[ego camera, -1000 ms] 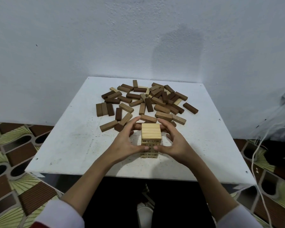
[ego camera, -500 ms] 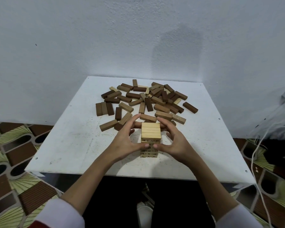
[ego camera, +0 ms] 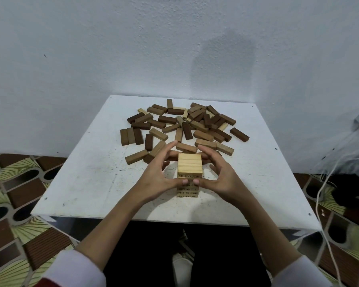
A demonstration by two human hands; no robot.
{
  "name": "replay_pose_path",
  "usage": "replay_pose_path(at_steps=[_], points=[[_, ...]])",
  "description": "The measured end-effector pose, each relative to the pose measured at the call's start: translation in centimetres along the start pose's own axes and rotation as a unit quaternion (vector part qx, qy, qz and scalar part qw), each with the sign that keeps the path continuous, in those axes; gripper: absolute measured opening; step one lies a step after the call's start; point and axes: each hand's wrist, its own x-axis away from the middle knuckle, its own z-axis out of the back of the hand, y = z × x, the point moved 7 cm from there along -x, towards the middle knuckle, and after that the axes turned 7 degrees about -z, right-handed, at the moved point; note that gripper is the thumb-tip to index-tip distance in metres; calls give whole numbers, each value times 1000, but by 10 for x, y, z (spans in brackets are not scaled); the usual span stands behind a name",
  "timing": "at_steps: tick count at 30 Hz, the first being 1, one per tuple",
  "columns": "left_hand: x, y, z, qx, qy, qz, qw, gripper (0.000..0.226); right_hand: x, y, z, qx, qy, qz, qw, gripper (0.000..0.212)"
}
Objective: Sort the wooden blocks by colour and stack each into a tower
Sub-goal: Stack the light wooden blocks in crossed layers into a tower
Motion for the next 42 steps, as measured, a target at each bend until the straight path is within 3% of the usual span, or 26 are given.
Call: replay_pose_path(at_steps=[30, 42], points=[[-4, 7, 0, 8, -32, 0, 999, 101, 0, -5, 1, 7, -7, 7, 1000, 77], [-4, 11, 4, 9, -7, -5, 1000, 97, 1, -11, 4, 12, 3, 20, 1000, 73]])
